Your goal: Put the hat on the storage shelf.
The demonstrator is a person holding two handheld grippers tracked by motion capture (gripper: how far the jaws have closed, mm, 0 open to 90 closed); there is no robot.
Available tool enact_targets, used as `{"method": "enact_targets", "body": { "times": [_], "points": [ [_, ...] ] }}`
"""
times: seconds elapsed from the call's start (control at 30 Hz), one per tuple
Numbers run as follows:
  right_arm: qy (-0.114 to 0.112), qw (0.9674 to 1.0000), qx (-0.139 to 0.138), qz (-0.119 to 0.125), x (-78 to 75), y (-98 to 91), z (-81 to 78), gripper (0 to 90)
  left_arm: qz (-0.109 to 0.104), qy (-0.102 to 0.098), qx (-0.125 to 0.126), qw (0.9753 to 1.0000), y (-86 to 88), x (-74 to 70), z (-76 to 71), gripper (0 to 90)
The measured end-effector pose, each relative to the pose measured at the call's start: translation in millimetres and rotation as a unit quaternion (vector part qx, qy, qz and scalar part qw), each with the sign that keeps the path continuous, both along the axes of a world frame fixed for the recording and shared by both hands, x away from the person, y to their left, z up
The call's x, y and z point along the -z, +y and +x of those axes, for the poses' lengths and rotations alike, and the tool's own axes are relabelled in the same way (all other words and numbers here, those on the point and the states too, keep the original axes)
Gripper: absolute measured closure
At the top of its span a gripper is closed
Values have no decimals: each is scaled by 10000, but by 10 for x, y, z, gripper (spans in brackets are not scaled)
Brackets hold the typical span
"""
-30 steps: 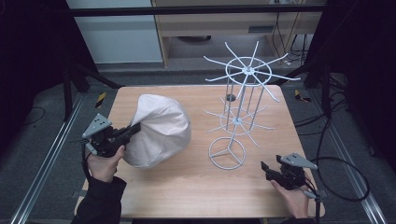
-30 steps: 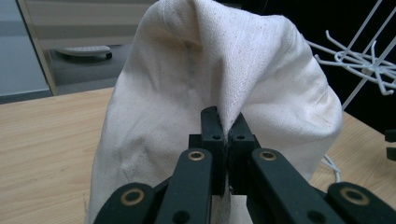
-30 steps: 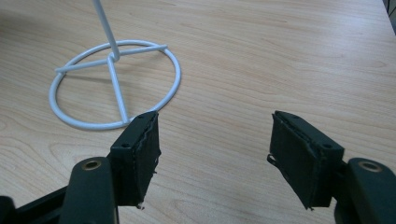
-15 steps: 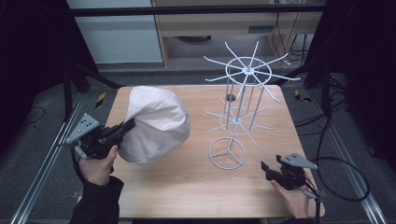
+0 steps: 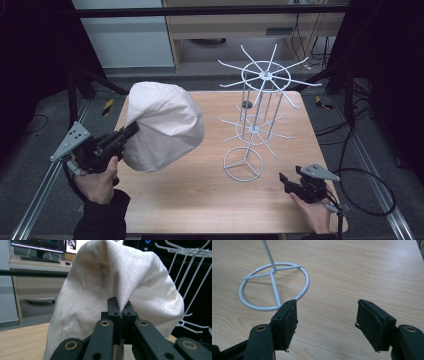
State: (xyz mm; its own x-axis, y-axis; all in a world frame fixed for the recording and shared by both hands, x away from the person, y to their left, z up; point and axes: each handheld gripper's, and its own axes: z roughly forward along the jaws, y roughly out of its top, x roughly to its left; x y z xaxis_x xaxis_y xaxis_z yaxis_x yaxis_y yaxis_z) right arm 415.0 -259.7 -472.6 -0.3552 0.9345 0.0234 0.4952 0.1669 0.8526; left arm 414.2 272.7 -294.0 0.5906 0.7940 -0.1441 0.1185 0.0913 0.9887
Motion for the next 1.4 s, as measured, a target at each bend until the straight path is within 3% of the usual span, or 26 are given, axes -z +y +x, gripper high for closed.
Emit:
{"method": "enact_targets", "body": {
  "times": [0.4,0.77,1.03,1.4],
  "points": [
    [-31,10000,-7,-28,2,-5,4,331,-340,-363,25,9988,-6,-149,-113,885],
    [-30,10000,0,-32,3,-6,6,332,-578,-714,-36,9958,52,-276,-200,885],
    [-36,10000,8,-36,3,-7,7,332,-853,-980,100,9915,22,-412,-259,885],
    [-37,10000,7,-46,6,-12,10,331,-1055,-1142,299,9874,-59,-525,-285,885]
  ]
}}
